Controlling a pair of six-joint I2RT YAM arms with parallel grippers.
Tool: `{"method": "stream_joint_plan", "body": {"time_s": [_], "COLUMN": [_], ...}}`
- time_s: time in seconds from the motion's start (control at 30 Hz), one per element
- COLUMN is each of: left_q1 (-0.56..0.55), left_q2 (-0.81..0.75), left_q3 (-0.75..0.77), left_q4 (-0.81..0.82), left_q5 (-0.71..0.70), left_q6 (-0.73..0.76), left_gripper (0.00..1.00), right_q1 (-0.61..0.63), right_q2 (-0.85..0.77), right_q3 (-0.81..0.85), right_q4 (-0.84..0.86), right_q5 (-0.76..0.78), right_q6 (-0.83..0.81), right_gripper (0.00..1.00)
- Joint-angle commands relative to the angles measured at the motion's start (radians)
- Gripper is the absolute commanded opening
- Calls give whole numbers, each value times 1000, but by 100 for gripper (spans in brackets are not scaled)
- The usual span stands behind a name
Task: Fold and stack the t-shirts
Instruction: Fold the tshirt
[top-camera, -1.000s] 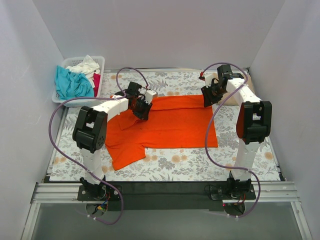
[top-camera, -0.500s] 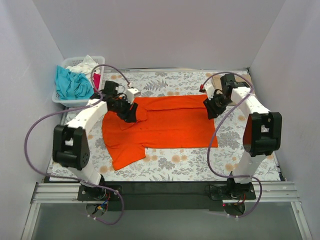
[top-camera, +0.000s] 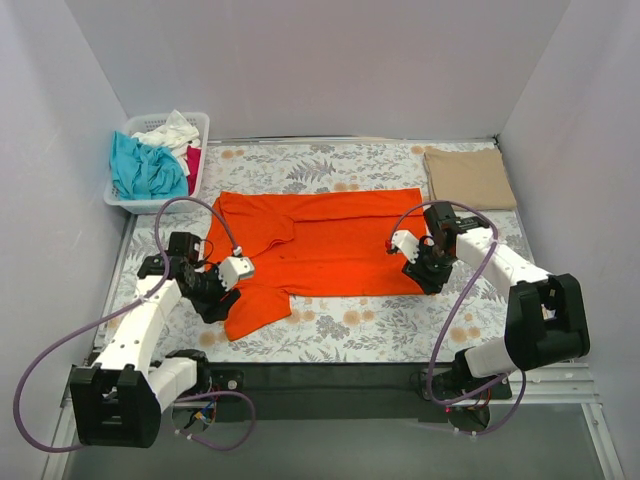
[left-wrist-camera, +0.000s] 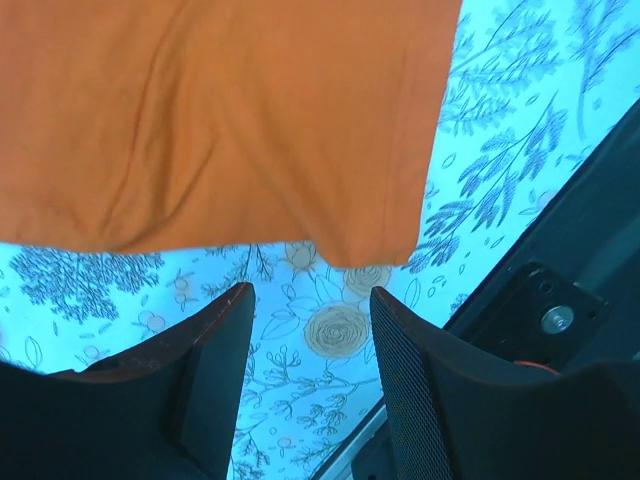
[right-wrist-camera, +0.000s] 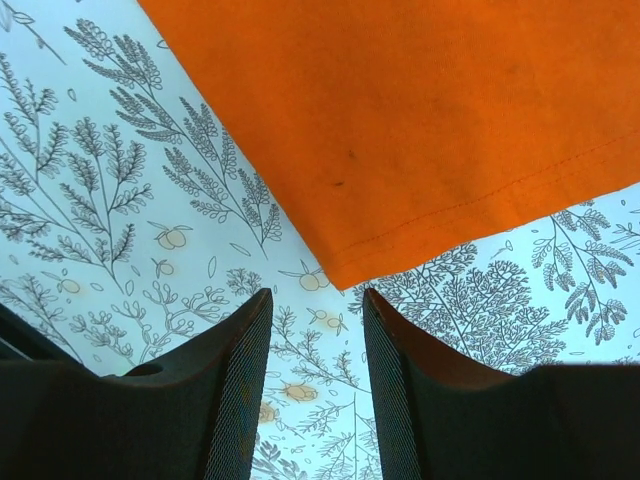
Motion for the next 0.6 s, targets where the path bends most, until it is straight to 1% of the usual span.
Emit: {"method": "stream_joint_plan", "body": {"time_s": [0.0,0.1,0.17,0.27,0.4,0.57], "left_q1": [0,0,0,0,2,11], "left_q2": [-20,13,19,61,124,159], "left_q3": [-27,-5,-20,-24,13,38], "left_q4": [90,136,214,263,271,283], "left_q5": [-100,-118,-162,-195,-179,-182], "left_q6": [20,-20,-44,-67,-118,-135], "left_gripper": [47,47,47,47,47,47], "right_q1": [23,28,34,41,57,83], "right_q2": [-21,-26,-24,-6,6,-20], "right_q3": [-22,-46,-63,-68,-66,-83], "right_q4": [103,135,152,172,178,168], "right_q5": [77,88,100,102,96,100], "right_q6": [23,28,28,37,45,42], "right_gripper": [42,42,41,41,41,38]}}
